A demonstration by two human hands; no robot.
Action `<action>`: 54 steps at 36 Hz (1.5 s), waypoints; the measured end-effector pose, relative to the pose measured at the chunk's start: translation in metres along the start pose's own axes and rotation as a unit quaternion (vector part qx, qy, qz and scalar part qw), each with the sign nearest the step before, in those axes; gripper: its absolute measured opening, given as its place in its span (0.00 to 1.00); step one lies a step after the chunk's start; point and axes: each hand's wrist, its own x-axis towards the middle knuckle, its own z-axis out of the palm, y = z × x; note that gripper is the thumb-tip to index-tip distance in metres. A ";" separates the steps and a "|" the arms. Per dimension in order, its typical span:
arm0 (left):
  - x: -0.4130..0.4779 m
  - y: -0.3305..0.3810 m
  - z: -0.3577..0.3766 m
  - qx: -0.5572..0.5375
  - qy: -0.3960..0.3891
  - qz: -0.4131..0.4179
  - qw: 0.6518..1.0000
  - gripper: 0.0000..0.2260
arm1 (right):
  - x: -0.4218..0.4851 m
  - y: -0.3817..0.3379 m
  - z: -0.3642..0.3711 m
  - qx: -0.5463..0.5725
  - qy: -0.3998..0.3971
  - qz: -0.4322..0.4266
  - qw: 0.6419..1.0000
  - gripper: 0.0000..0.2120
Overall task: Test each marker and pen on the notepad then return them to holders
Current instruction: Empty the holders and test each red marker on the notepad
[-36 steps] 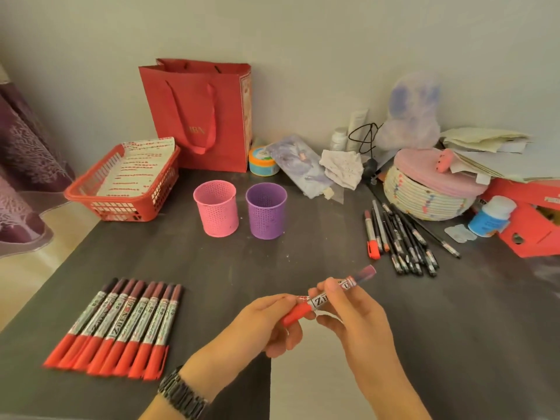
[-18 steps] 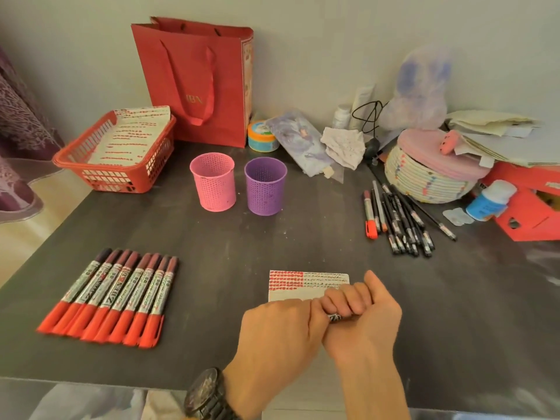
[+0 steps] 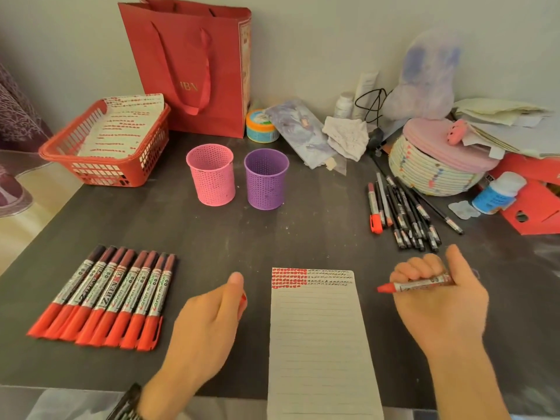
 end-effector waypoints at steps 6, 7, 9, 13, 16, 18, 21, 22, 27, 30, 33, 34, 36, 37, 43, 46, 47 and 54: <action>0.024 0.000 0.026 0.045 -0.043 0.087 0.994 0.30 | 0.002 0.025 0.000 -0.241 0.021 0.034 0.970 0.33; 0.028 0.000 0.032 0.066 -0.050 0.105 0.991 0.28 | 0.002 0.028 0.002 -0.268 0.007 0.035 0.963 0.34; 0.036 -0.003 0.041 0.098 -0.064 0.134 0.984 0.24 | 0.002 0.034 0.006 -0.310 -0.013 0.036 0.950 0.35; 0.044 -0.012 0.051 0.143 -0.056 0.181 0.971 0.24 | 0.006 0.046 0.018 -0.381 -0.037 0.002 0.924 0.23; 0.045 -0.016 0.056 0.167 -0.060 0.212 0.961 0.24 | 0.012 0.055 0.024 -0.431 -0.041 -0.055 0.900 0.15; 0.047 -0.017 0.056 0.166 -0.068 0.206 0.962 0.25 | 0.017 0.060 0.027 -0.463 -0.038 -0.086 0.881 0.15; 0.048 -0.019 0.057 0.166 -0.073 0.194 0.964 0.25 | 0.023 0.071 0.026 -0.501 -0.027 -0.125 0.856 0.18; 0.048 -0.019 0.057 0.164 -0.069 0.190 0.965 0.25 | 0.023 0.075 0.025 -0.511 -0.022 -0.132 0.849 0.19; 0.046 -0.019 0.060 0.158 -0.059 0.169 0.971 0.26 | 0.025 0.088 0.014 -0.554 0.001 -0.152 0.818 0.18; 0.046 -0.018 0.060 0.152 -0.061 0.158 0.974 0.27 | 0.023 0.090 0.012 -0.570 -0.001 -0.170 0.804 0.16; 0.046 -0.018 0.059 0.141 -0.055 0.170 0.974 0.27 | 0.022 0.092 0.013 -0.584 -0.004 -0.172 0.794 0.14; 0.046 -0.018 0.059 0.140 -0.056 0.171 0.974 0.27 | 0.022 0.092 0.013 -0.587 -0.006 -0.173 0.791 0.14; 0.046 -0.017 0.059 0.135 -0.054 0.175 0.974 0.27 | 0.022 0.092 0.014 -0.589 -0.007 -0.178 0.789 0.14; 0.046 -0.018 0.059 0.132 -0.052 0.179 0.973 0.27 | 0.022 0.092 0.014 -0.589 -0.008 -0.181 0.788 0.14; 0.047 -0.020 0.061 0.133 -0.019 0.212 0.968 0.27 | 0.022 0.092 0.014 -0.597 -0.011 -0.188 0.780 0.14; 0.048 -0.019 0.062 0.151 0.008 0.223 0.963 0.27 | 0.022 0.093 0.015 -0.600 -0.008 -0.183 0.779 0.13; 0.048 -0.019 0.062 0.153 0.009 0.221 0.963 0.27 | 0.022 0.093 0.015 -0.601 -0.009 -0.183 0.778 0.13; 0.047 -0.022 0.064 0.147 0.003 0.205 0.968 0.27 | 0.021 0.093 0.016 -0.606 -0.007 -0.185 0.774 0.13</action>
